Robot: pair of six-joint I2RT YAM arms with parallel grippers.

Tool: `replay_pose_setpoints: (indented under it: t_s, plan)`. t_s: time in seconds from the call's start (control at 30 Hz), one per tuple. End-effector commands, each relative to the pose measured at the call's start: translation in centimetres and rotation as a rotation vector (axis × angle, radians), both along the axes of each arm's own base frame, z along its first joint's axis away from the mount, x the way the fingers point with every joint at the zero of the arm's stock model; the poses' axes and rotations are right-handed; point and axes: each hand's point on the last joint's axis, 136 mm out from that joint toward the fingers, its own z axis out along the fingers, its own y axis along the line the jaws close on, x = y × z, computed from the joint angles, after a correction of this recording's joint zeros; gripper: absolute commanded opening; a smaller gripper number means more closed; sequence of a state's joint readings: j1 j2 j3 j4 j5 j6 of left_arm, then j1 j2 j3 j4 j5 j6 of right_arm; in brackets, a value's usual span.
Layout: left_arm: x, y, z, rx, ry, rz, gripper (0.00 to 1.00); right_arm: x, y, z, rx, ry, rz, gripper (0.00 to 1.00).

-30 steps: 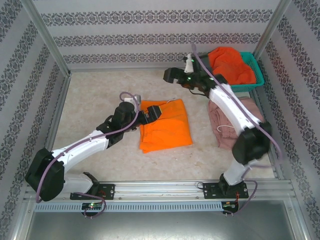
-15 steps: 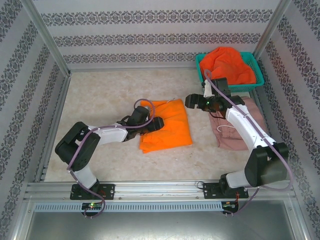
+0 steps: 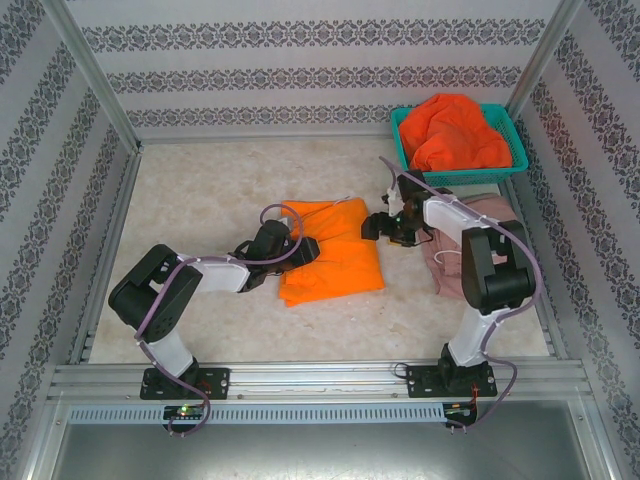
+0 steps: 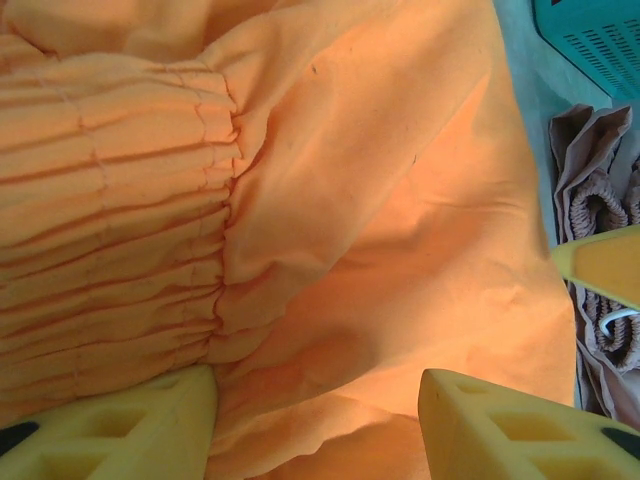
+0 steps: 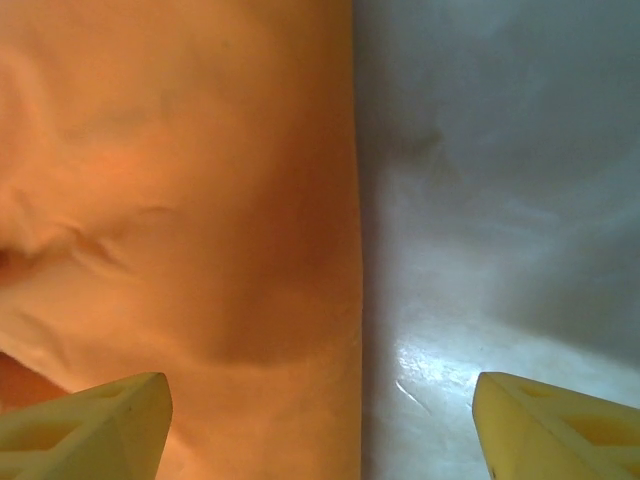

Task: Fold and stack the shorts

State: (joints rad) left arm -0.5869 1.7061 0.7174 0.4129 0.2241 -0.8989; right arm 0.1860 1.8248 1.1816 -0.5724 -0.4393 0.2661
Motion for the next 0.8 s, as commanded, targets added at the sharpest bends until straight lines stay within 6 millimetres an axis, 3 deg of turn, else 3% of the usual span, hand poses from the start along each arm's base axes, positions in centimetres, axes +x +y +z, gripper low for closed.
replay_pose_setpoints:
  t_s: [0.0,0.47,0.63,0.77]
  plan:
    - [-2.6,2.2,-4.2,0.076,0.156,0.026,0.56,0.4,1.7,0.3,0.065,0.018,0.018,0.76]
    - [-2.5,2.0,-4.1,0.066,0.153,0.029,0.57,0.2,5.3,-0.6,0.146,0.05,0.038,0.55]
    - [-2.1,1.8,-2.7,0.041,0.119,0.029,0.59,0.1,4.7,-1.4,0.069,0.048,0.04,0.34]
    - [-1.6,1.8,0.4,0.02,0.05,0.029,0.7,0.1,3.3,-1.5,-0.058,0.008,0.046,0.14]
